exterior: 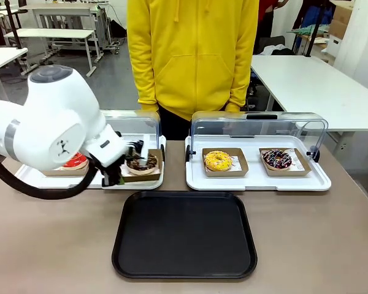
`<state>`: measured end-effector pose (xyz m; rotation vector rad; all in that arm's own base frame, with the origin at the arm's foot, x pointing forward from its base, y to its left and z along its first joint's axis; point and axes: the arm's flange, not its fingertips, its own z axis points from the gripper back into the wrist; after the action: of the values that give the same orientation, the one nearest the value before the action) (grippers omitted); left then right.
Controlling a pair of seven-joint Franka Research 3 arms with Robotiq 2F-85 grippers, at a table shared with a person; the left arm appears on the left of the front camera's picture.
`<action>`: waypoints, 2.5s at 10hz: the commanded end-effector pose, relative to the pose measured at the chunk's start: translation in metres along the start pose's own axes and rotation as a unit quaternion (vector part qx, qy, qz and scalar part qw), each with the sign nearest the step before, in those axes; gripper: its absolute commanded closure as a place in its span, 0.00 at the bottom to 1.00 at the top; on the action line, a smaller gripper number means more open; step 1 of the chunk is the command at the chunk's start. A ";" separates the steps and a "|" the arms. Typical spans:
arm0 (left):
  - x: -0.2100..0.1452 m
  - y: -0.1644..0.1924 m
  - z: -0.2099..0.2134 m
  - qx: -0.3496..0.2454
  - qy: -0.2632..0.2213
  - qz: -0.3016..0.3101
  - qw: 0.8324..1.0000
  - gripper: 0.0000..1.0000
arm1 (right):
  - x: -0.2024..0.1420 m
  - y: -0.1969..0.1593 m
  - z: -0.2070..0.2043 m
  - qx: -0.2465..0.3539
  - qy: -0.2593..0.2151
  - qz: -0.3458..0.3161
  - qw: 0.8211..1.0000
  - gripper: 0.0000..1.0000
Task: Move the second donut from the left to the tray.
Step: Pick up the Paper togo box containing the Donut indicated by the person and place it on the Handle tray.
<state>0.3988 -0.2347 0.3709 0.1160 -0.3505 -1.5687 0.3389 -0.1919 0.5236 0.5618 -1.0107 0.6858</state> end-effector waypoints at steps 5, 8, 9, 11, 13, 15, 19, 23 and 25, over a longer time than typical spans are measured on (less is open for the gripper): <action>0.079 -0.065 0.003 0.007 0.004 0.006 1.000 0.98 | 0.002 -0.002 -0.001 -0.001 -0.016 0.012 1.000 0.00; 0.103 -0.103 0.007 0.012 0.004 -0.013 1.000 0.98 | 0.002 -0.002 -0.001 -0.001 -0.016 0.012 1.000 0.00; 0.109 -0.115 0.005 0.009 0.002 -0.025 1.000 0.98 | 0.002 -0.002 -0.001 -0.001 -0.016 0.012 1.000 0.00; 0.116 -0.135 -0.001 -0.010 0.002 -0.045 0.999 0.98 | 0.002 -0.002 -0.001 -0.001 -0.016 0.012 1.000 0.00; 0.118 -0.148 -0.007 -0.017 -0.006 -0.043 0.999 0.98 | 0.002 -0.002 -0.001 -0.001 -0.016 0.012 1.000 0.00; 0.116 -0.151 -0.014 -0.014 -0.015 -0.036 0.999 0.98 | 0.002 -0.002 -0.001 -0.001 -0.016 0.012 1.000 0.00; 0.112 -0.152 -0.031 -0.034 -0.031 -0.037 0.998 0.98 | 0.002 -0.002 -0.001 -0.001 -0.016 0.012 1.000 0.00; 0.110 -0.149 -0.031 -0.039 -0.031 -0.036 0.998 0.56 | 0.002 -0.002 -0.001 -0.001 -0.016 0.012 1.000 0.00; 0.109 -0.148 -0.026 -0.033 -0.029 -0.035 0.998 0.38 | 0.002 -0.002 -0.001 -0.001 -0.016 0.012 1.000 0.00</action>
<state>0.2643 -0.3608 0.3118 0.0425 -0.3306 -1.6526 0.3389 -0.1920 0.5236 0.5615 -1.0106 0.6861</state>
